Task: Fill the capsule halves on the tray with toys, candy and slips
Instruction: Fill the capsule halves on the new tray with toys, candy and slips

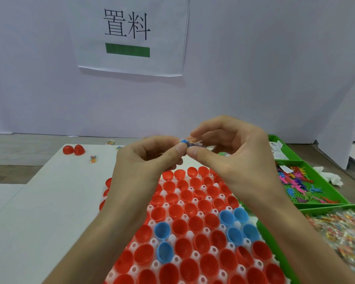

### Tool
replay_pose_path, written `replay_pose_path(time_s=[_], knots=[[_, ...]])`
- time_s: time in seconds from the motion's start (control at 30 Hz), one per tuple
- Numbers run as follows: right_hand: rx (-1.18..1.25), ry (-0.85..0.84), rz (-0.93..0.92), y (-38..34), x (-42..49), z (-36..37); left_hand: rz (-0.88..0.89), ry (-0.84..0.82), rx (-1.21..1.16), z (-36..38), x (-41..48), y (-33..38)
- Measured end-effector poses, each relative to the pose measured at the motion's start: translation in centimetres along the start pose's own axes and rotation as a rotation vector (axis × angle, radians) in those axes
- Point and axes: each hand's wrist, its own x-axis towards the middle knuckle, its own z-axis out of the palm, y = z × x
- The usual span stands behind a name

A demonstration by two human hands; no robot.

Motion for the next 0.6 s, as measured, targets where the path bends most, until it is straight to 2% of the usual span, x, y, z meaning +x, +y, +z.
replay_pose_path(time_s=[0.1, 0.23, 0.3, 0.37, 0.47, 0.6], knots=[[0.025, 0.011, -0.01, 0.0, -0.1, 0.4, 0.019, 0.035, 0.096, -0.3, 0.3, 0.3], [0.04, -0.011, 0.031, 0.2, 0.0, 1.1, 0.044, -0.079, 0.243, -2.4, 1.4, 1.1], [0.0, -0.042, 0.067, 0.7, 0.5, 1.9, 0.07, -0.058, 0.309, -4.1, 2.5, 1.3], [-0.094, -0.126, 0.1, 1.5, 1.1, 3.1, 0.101, -0.065, 0.55, -6.1, 3.6, 1.1], [-0.182, -0.3, 0.144, 3.1, 1.9, 5.5, 0.041, -0.267, 0.933, -8.5, 4.6, 0.0], [-0.302, -0.439, 0.124, 5.2, 2.3, 8.6, -0.037, -0.411, 1.13, -9.3, 4.8, -2.3]])
